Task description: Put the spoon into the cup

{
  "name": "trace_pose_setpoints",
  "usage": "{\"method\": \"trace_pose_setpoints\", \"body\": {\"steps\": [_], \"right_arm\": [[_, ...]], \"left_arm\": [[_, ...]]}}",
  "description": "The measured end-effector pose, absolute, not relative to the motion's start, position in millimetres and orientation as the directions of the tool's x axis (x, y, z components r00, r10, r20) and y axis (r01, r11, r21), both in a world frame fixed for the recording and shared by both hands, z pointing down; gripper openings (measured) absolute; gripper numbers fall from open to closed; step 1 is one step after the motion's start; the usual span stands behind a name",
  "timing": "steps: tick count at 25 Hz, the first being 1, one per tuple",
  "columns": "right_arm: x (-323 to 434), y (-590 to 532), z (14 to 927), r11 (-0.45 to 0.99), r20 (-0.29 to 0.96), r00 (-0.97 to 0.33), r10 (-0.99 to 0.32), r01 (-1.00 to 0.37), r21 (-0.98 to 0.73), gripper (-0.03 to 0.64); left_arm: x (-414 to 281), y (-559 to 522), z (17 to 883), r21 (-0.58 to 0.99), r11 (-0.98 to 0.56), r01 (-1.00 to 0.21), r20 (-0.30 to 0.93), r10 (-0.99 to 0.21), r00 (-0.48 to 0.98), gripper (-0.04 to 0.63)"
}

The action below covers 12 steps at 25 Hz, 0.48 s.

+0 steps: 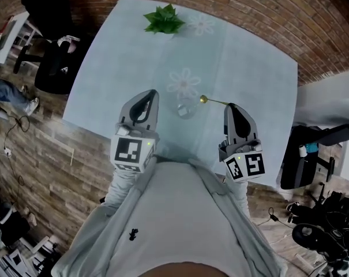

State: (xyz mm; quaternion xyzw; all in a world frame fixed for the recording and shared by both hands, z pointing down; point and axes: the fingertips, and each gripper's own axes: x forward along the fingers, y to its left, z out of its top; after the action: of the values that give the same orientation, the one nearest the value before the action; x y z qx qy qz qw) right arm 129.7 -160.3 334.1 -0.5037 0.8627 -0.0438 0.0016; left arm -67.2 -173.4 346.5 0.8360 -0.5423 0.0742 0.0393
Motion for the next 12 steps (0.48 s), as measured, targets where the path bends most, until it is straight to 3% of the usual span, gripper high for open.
{"method": "trace_pose_setpoints", "body": {"steps": [12], "right_arm": [[119.8, -154.3, 334.2, 0.461, 0.062, -0.466, -0.883, -0.884, -0.072, 0.020]], "left_arm": [[-73.0, -174.8, 352.0, -0.001, -0.458, -0.889, 0.176, -0.875, 0.451, 0.020]]}}
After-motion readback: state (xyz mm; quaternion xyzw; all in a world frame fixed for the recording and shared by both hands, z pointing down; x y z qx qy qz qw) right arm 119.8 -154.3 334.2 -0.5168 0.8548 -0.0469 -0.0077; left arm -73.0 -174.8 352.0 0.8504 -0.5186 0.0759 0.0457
